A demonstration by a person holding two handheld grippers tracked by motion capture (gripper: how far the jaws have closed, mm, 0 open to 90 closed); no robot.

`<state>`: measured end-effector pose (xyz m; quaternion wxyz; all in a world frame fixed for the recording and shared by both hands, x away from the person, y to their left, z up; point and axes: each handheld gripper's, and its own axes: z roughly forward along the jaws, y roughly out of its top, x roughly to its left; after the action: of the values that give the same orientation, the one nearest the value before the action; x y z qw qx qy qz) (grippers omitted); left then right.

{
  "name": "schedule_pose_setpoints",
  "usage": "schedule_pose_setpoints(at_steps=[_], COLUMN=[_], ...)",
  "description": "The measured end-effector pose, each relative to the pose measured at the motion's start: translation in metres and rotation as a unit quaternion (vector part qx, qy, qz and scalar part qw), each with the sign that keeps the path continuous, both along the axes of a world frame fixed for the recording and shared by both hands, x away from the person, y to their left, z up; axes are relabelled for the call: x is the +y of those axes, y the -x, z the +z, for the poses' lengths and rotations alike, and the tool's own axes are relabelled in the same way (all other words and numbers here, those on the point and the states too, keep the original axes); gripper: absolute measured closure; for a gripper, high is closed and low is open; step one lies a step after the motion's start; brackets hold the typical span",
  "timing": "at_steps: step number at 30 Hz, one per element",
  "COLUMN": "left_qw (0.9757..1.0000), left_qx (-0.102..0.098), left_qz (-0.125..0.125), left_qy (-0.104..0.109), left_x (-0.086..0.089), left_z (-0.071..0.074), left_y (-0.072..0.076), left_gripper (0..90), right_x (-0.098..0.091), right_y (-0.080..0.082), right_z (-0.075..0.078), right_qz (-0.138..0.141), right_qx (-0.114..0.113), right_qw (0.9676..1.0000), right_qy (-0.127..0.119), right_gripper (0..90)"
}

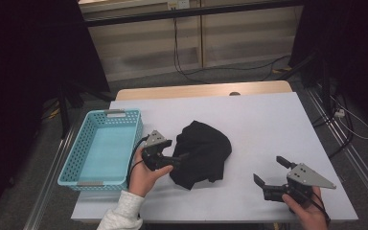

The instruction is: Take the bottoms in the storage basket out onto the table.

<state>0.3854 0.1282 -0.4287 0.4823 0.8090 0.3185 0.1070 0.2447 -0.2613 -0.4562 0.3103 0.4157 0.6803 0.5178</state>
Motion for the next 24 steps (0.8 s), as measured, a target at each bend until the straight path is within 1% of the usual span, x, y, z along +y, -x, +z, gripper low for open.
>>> schedule_pose_setpoints(at_steps=[1, 2, 5, 8, 9, 11, 12, 13, 14, 16, 20, 22, 24], left_qw=[1.0000, 0.9998, 0.9998, 0.9998, 0.9998, 0.9997, 0.9997, 0.9997, 0.9996, 0.9996, 0.9996, 0.9996, 0.9997], left_qx=[0.001, 0.012, 0.014, 0.012, 0.016, 0.015, 0.017, 0.018, 0.020, 0.017, 0.020, 0.021, 0.019], left_qz=[0.002, 0.003, 0.003, 0.004, 0.006, 0.008, 0.006, 0.005, 0.002, 0.008, 0.008, 0.006, 0.010], left_qy=[-0.004, -0.014, -0.013, -0.013, -0.012, -0.015, -0.016, -0.017, -0.019, -0.021, -0.016, -0.016, -0.015], left_x=[0.001, 0.003, 0.004, 0.005, 0.005, 0.005, 0.006, 0.006, 0.006, 0.008, 0.008, 0.008, 0.010], left_z=[-0.002, -0.006, -0.006, -0.007, -0.008, -0.009, -0.010, -0.010, -0.011, -0.010, -0.011, -0.011, -0.009], left_y=[0.000, -0.002, -0.003, -0.003, -0.003, -0.002, -0.001, 0.000, 0.000, 0.000, -0.001, -0.001, -0.001], left_gripper=[13.6, 12.8, 11.7, 10.4, 10.3, 8.9, 6.8, 6.8, 6.7, 6.7, 6.7, 6.7, 6.7], right_x=[0.001, 0.004, 0.007, 0.012, 0.013, 0.016, 0.019, 0.019, 0.022, 0.023, 0.026, 0.028, 0.030], right_y=[0.000, -0.002, -0.004, -0.005, -0.006, -0.007, -0.008, -0.008, -0.011, -0.012, -0.014, -0.013, -0.013], right_z=[0.000, 0.000, 0.000, 0.000, -0.001, -0.001, 0.000, 0.000, 0.001, 0.000, -0.001, 0.000, 0.000], right_qz=[0.000, 0.004, 0.007, 0.014, 0.018, 0.026, 0.033, 0.033, 0.041, 0.042, 0.046, 0.049, 0.051], right_qx=[0.001, 0.003, 0.005, 0.008, 0.009, 0.013, 0.017, 0.017, 0.015, 0.016, 0.021, 0.018, 0.019], right_qw=[1.0000, 1.0000, 0.9999, 0.9998, 0.9997, 0.9994, 0.9992, 0.9992, 0.9990, 0.9989, 0.9985, 0.9984, 0.9982], right_qy=[0.001, 0.005, 0.010, 0.014, 0.015, 0.016, 0.012, 0.012, 0.013, 0.015, 0.021, 0.024, 0.025], right_gripper=[1.2, 1.2, 1.3, 1.4, 1.3, 1.0, 0.6, 0.6, 0.6, 0.6, 1.1, 1.0, 0.8])
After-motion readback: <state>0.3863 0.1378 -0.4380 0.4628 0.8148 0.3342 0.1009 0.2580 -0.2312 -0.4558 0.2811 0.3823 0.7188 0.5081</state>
